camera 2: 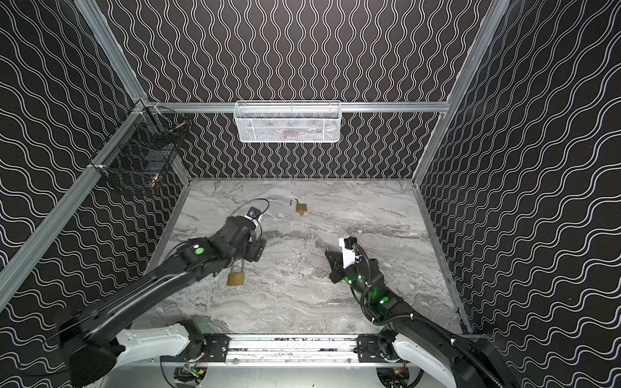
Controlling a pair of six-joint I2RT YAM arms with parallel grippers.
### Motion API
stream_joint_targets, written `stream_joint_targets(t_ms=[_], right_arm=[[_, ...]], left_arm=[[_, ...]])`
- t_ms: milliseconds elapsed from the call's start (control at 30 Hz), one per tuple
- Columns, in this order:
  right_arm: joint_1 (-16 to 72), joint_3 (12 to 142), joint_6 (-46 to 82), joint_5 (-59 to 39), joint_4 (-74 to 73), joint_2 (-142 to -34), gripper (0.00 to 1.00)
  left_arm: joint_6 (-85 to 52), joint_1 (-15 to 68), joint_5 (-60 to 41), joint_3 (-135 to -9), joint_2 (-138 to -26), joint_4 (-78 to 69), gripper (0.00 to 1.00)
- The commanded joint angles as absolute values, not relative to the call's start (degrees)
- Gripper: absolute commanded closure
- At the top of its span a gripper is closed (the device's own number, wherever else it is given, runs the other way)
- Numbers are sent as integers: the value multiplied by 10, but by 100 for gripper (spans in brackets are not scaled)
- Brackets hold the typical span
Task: Unlock with the key
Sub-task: 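Lower the left gripper and grasp the closed brass padlock body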
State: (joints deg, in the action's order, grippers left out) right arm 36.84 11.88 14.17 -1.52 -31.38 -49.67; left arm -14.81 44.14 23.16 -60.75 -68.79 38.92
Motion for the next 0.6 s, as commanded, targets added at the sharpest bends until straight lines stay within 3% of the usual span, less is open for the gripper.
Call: stream_joint_targets(t_ms=[0, 100, 233, 400, 567], right_arm=[[410, 103, 114, 47, -452, -500, 100], [434, 74, 115, 49, -531, -528, 100], [435, 87, 113, 35, -545, -572, 100], [435, 98, 115, 27, -548, -601, 100], [435, 108, 114, 25, -541, -613, 100]], left_arm=[[-405, 419, 141, -553, -723, 415, 17], [-459, 383, 146, -527, -765, 432, 17], [-435, 346, 152, -530, -815, 470, 20], [-388, 239, 38, -470, -827, 397, 25], [-363, 223, 19, -472, -847, 382, 27]])
